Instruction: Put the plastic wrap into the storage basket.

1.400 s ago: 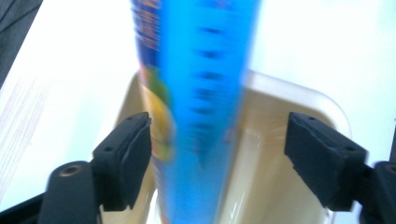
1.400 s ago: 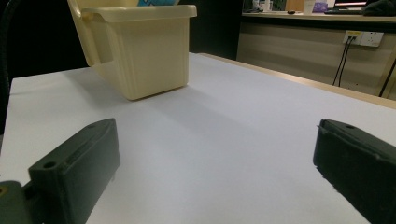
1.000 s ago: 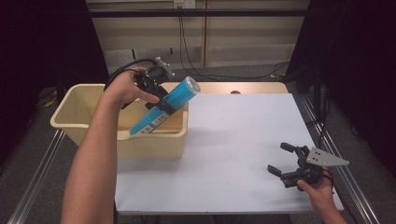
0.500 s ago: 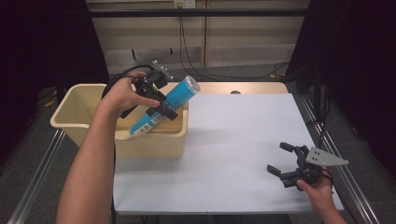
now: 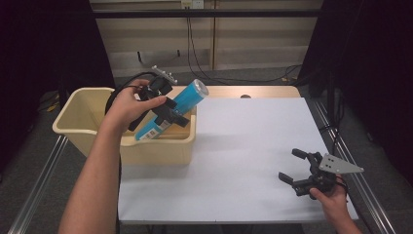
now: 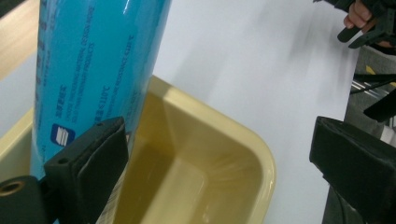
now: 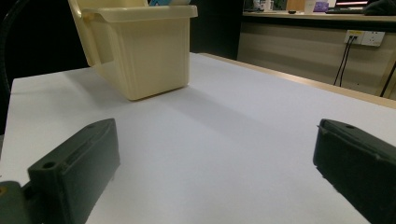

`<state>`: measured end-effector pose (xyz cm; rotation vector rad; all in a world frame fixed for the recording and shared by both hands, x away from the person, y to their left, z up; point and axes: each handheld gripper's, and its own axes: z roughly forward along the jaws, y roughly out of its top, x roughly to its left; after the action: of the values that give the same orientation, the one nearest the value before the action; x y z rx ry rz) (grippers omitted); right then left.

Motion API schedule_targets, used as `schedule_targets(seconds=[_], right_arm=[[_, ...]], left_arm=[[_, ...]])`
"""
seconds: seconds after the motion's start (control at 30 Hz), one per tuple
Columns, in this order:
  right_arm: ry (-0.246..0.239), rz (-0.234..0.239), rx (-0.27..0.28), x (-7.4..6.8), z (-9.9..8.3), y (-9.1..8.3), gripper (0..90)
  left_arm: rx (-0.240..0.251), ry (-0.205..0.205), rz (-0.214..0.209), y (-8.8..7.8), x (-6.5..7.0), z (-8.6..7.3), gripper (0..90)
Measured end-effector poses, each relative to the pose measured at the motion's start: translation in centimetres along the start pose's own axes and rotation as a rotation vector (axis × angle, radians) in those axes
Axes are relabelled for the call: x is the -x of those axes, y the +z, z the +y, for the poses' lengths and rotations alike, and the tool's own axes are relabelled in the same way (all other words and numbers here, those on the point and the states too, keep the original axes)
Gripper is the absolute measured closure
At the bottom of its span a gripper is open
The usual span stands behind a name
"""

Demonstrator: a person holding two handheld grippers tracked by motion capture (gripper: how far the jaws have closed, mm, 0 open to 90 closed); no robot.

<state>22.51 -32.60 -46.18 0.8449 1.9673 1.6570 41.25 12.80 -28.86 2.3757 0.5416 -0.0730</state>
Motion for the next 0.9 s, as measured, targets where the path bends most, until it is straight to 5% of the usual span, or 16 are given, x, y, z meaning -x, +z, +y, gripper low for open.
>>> schedule_targets(seconds=[0.9], right_arm=[[-0.003,-0.01,-0.001,-0.1,0.0,0.0,0.0]], left_arm=[[0.256,0.026,-0.011,-0.8,3.1,-4.0,4.5]])
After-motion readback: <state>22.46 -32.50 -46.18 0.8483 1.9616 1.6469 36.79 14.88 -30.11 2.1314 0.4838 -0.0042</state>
